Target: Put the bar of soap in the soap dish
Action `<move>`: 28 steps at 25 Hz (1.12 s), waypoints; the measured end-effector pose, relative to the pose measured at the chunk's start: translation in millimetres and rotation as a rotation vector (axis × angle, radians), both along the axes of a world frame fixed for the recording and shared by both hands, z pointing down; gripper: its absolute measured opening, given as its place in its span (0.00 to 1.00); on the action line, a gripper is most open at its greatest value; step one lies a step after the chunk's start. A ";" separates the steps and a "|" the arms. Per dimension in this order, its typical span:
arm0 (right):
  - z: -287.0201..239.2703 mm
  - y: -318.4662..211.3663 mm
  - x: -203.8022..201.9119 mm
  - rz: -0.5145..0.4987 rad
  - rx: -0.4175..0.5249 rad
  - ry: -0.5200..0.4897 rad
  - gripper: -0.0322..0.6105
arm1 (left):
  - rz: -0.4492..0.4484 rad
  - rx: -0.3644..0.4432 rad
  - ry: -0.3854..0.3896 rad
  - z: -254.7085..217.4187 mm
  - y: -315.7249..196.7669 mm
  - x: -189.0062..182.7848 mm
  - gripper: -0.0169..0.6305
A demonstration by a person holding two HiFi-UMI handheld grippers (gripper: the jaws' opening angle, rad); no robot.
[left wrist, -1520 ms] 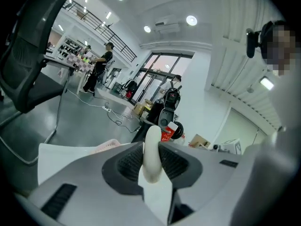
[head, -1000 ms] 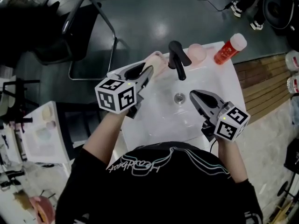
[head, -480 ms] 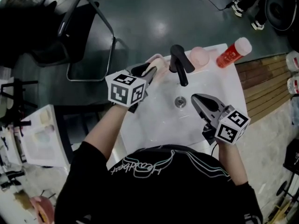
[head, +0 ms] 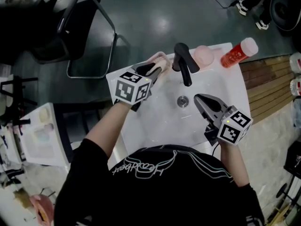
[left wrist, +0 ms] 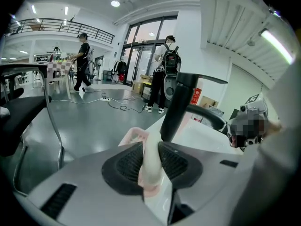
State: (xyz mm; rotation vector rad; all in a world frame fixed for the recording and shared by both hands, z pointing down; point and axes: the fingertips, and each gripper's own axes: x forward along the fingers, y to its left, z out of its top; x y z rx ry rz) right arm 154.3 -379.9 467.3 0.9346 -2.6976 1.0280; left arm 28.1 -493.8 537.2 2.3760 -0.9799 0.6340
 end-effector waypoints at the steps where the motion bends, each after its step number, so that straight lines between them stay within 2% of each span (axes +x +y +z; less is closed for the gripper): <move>1: 0.3 0.2 -0.4 -0.001 -0.001 0.001 0.09 | 0.003 -0.005 0.005 0.2 0.7 0.6 0.21; 9: 4.5 1.1 0.8 0.010 -0.008 0.003 0.09 | 0.032 -0.064 0.054 4.2 8.0 -1.1 0.21; 15: 13.3 0.6 4.4 0.025 -0.028 -0.011 0.09 | 0.100 -0.133 0.089 10.5 14.8 0.8 0.21; 19: 16.3 4.2 4.7 0.026 -0.036 -0.013 0.09 | 0.191 -0.182 0.087 14.0 22.0 3.9 0.21; 24: 19.0 7.2 6.9 0.037 -0.043 -0.014 0.09 | 0.258 -0.179 0.058 14.7 21.0 5.1 0.21; 28: 19.6 8.8 7.2 0.042 -0.043 -0.013 0.09 | 0.288 -0.125 -0.023 15.9 16.1 2.7 0.21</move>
